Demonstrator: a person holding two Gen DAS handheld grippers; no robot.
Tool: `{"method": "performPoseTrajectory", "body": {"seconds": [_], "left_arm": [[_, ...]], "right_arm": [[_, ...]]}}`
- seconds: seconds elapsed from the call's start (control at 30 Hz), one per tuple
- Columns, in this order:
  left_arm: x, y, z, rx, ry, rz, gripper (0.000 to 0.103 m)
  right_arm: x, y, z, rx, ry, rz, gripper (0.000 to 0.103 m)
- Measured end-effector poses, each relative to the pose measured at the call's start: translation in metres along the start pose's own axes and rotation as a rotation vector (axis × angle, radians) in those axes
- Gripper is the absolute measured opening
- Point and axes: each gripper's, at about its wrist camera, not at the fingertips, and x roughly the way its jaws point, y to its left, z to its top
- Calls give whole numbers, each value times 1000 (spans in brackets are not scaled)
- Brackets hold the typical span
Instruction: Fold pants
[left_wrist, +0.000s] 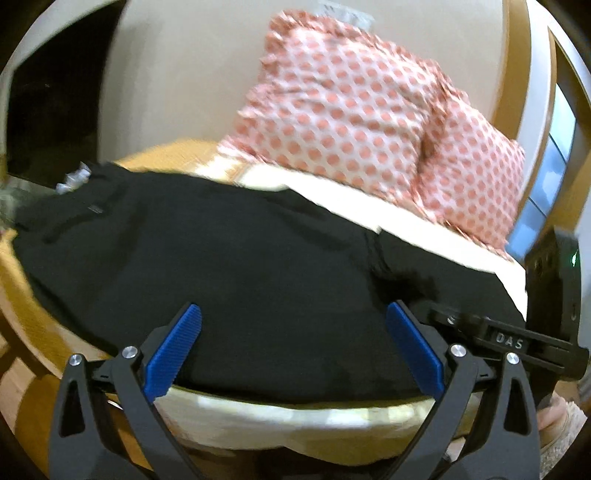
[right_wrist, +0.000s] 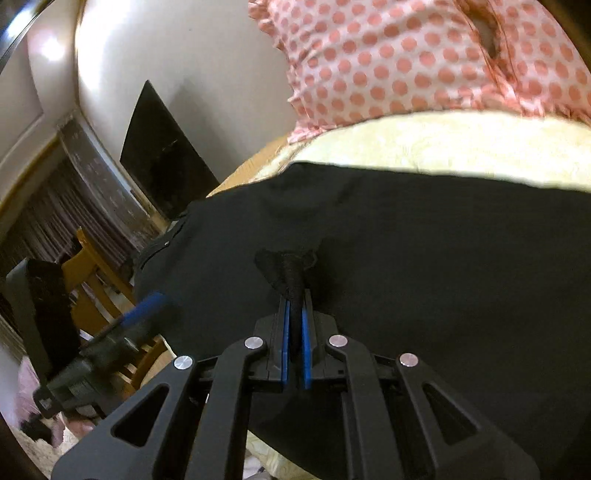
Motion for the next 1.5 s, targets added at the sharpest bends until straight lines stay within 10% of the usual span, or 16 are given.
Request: {"method": "performPoseTrajectory", "body": {"seconds": [0.33, 0.43, 0.5, 0.63, 0.83, 1.5], "left_arm": [[-27, 77, 19, -205, -85, 137, 100], [-37, 99, 24, -250, -111, 180, 100], [-43, 114, 26, -288, -120, 198, 100], [-47, 145, 27, -381, -113, 206, 100], [-38, 185, 28, -521, -73, 200, 100], [-10, 223, 34, -723, -4, 13, 94]], "right_arm": [[2, 32, -31, -305, -7, -134, 11], [-3, 47, -34, -385, 25, -120, 59], [-14, 52, -31, -378, -8, -67, 66], [-23, 42, -16, -306, -107, -93, 66], [5, 31, -25, -333, 14, -250, 63], [9, 31, -28, -329, 0, -200, 73]]}}
